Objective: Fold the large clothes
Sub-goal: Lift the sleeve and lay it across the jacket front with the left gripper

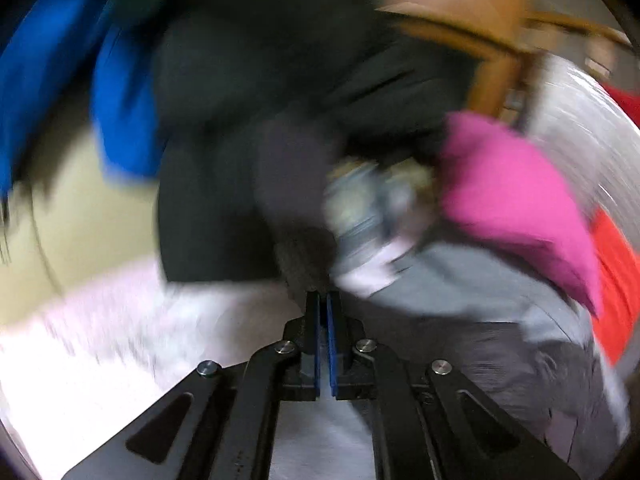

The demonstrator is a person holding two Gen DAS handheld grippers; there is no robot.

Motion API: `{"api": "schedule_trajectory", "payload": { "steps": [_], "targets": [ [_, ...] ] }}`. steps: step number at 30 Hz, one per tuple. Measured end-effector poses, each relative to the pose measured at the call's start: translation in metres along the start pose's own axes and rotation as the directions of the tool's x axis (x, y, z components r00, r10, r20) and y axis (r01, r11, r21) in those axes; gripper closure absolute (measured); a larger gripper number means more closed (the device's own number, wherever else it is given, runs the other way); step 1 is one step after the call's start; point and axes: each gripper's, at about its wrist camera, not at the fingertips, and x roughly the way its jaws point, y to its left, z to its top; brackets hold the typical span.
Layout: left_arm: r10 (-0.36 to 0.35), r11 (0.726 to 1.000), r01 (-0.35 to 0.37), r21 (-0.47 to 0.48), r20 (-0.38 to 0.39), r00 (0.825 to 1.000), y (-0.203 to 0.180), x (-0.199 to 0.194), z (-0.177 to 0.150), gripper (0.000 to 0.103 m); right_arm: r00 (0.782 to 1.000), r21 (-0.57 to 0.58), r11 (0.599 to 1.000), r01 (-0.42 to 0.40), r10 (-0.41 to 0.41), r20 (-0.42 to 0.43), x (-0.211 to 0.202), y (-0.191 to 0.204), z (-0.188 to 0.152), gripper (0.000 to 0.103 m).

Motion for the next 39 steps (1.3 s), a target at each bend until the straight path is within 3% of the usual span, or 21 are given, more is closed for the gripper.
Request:
{"api": "schedule_trajectory", "payload": {
  "steps": [2,5,8,11,13,14,15,16,18,20,24,28,31,33,35,39],
  "targets": [
    [-0.069,0.992,0.059,0.114,0.085,0.994,-0.038,-0.033,0.006,0.103,1.000,0.002,1.000,-0.002,0.002,0.001,0.000,0.000,0.000,0.008],
    [-0.216,0.947,0.168,0.274,0.156,0.964,-0.105,-0.080,0.006,0.103,1.000,0.005,1.000,-0.007,0.007,0.002,0.000,-0.001,0.000,0.008],
    [-0.393,0.859,0.308,0.409,0.140,0.909,-0.175,-0.123,-0.009,0.103,1.000,0.010,1.000,-0.012,0.012,0.002,-0.001,-0.001,0.000,0.008],
    [-0.486,0.795,0.403,0.454,0.079,0.870,-0.216,-0.143,-0.028,0.102,1.000,0.016,1.000,-0.019,0.019,0.005,-0.002,-0.002,0.001,0.008],
    [-0.517,0.772,0.470,0.428,-0.007,0.856,-0.232,-0.138,-0.049,0.071,1.000,0.023,0.999,-0.029,0.028,0.008,-0.002,-0.003,0.001,0.008],
    [-0.507,0.773,0.481,0.415,-0.052,0.860,-0.237,-0.133,-0.061,0.023,0.999,0.027,0.999,-0.034,0.033,0.012,-0.003,-0.004,0.001,0.008],
    [-0.498,0.777,0.478,0.410,-0.064,0.865,-0.237,-0.132,-0.071,0.008,0.999,0.032,0.999,-0.040,0.039,0.015,-0.003,-0.005,0.000,0.008],
    [-0.497,0.779,0.471,0.414,-0.051,0.866,-0.240,-0.131,-0.084,0.008,0.999,0.037,0.998,-0.047,0.046,0.019,-0.004,-0.005,0.000,0.008],
    [-0.436,0.778,0.394,0.490,-0.030,0.899,-0.249,-0.123,-0.113,0.008,0.994,0.087,0.992,-0.093,0.087,0.062,-0.011,-0.015,-0.001,0.008],
    [-0.391,0.766,0.351,0.538,-0.042,0.919,-0.261,-0.114,-0.132,0.009,0.985,0.177,0.972,-0.153,0.135,0.112,-0.016,-0.032,-0.004,0.008],
    [-0.369,0.730,0.326,0.601,-0.056,0.928,-0.291,-0.106,-0.160,0.009,0.959,0.341,0.902,-0.263,0.206,0.195,-0.020,-0.062,-0.011,0.008],
    [-0.331,0.690,0.302,0.657,-0.084,0.940,-0.309,-0.095,-0.185,0.009,0.957,0.350,0.897,-0.270,0.210,0.201,-0.021,-0.061,-0.010,0.008],
    [-0.166,0.665,0.184,0.724,-0.096,0.981,-0.320,-0.063,-0.208,0.009,0.950,0.367,0.883,-0.292,0.225,0.216,-0.021,-0.064,-0.011,0.008],
    [-0.108,0.681,0.192,0.707,-0.162,0.981,-0.310,-0.042,-0.216,0.010,0.948,0.372,0.879,-0.298,0.228,0.221,-0.021,-0.065,-0.012,0.008],
    [-0.138,0.723,0.231,0.651,-0.191,0.972,-0.296,-0.037,-0.212,0.009,0.946,0.375,0.876,-0.304,0.232,0.226,-0.023,-0.068,-0.013,0.008],
    [-0.153,0.752,0.254,0.608,-0.214,0.965,-0.290,-0.032,-0.213,0.008,0.944,0.383,0.870,-0.311,0.235,0.233,-0.025,-0.071,-0.014,0.008]
  ]
}}
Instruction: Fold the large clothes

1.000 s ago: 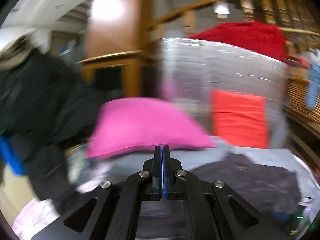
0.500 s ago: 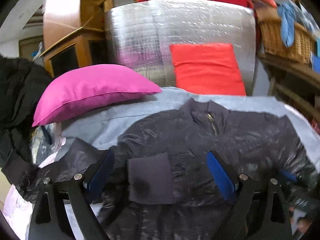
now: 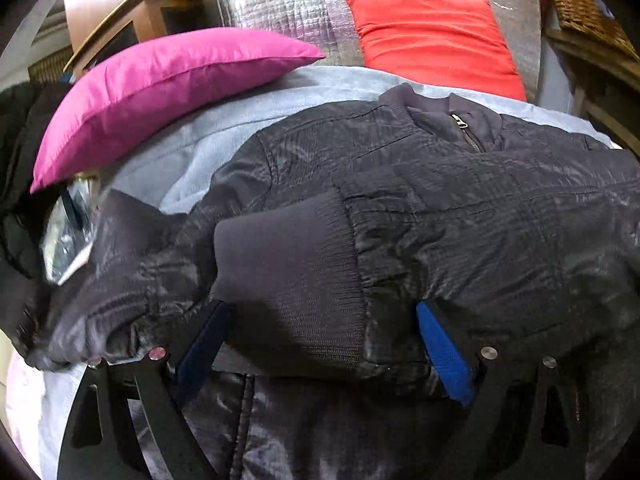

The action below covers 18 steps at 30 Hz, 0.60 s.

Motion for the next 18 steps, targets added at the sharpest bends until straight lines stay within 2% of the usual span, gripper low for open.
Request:
{"api": "schedule_trajectory", "payload": {
  "steps": [7,10,14,18],
  "targets": [
    [-0.084,0.993,0.083,-0.082,0.001,0.996,0.018,0.006,-0.002,0.007,1.000,0.001,1.000,0.000,0.000,0.001,-0.002,-0.001,0.000,0.008],
    [-0.085,0.992,0.085,-0.088,0.004,0.996,0.020,0.007,-0.002,0.006,1.000,0.001,1.000,0.000,0.000,0.002,-0.002,-0.002,0.000,0.008],
    [-0.086,0.989,0.084,-0.118,-0.012,0.996,0.024,0.011,-0.001,0.000,1.000,-0.006,1.000,0.008,-0.008,-0.002,0.000,-0.001,-0.001,0.008],
    [-0.114,0.983,0.110,-0.146,-0.019,0.993,0.028,0.015,0.002,0.000,1.000,-0.018,1.000,0.022,-0.022,-0.012,0.004,0.001,-0.001,0.008]
  ]
}}
